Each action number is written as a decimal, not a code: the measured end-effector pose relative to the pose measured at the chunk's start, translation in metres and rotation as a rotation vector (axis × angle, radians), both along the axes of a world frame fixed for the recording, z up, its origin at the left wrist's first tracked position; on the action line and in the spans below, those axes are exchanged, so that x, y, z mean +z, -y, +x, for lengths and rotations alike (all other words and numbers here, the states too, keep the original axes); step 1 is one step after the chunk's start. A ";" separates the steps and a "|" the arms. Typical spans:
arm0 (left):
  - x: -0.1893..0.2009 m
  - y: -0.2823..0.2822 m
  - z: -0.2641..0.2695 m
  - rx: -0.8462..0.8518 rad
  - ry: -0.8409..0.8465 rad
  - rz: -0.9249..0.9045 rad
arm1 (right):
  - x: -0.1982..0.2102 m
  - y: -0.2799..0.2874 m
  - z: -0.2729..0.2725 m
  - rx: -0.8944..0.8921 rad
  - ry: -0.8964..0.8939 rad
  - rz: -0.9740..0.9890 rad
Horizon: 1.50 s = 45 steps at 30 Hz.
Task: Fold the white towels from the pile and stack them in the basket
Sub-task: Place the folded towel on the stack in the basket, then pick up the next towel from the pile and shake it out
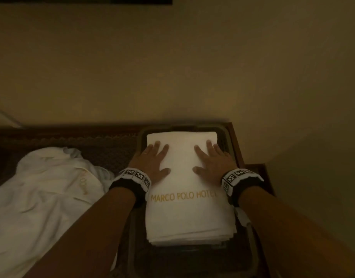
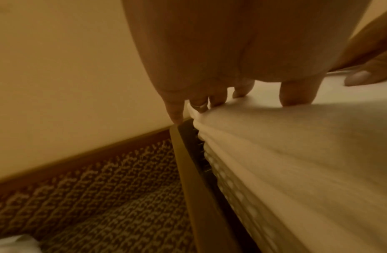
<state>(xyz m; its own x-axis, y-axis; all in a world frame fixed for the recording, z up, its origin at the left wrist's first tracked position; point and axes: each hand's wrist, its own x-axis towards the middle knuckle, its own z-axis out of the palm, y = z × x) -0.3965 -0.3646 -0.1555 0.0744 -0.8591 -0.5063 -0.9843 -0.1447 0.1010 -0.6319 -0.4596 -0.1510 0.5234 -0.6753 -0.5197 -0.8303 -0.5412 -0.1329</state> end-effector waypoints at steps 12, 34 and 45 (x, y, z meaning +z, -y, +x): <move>-0.016 -0.064 -0.042 -0.015 0.026 -0.145 | 0.003 -0.052 -0.023 0.002 -0.030 0.053; 0.013 -0.179 -0.006 -0.026 -0.129 -0.265 | 0.034 -0.124 0.031 0.081 -0.236 -0.285; 0.023 -0.236 0.213 0.193 -0.052 -0.226 | 0.058 -0.196 0.181 -0.145 -0.045 -0.201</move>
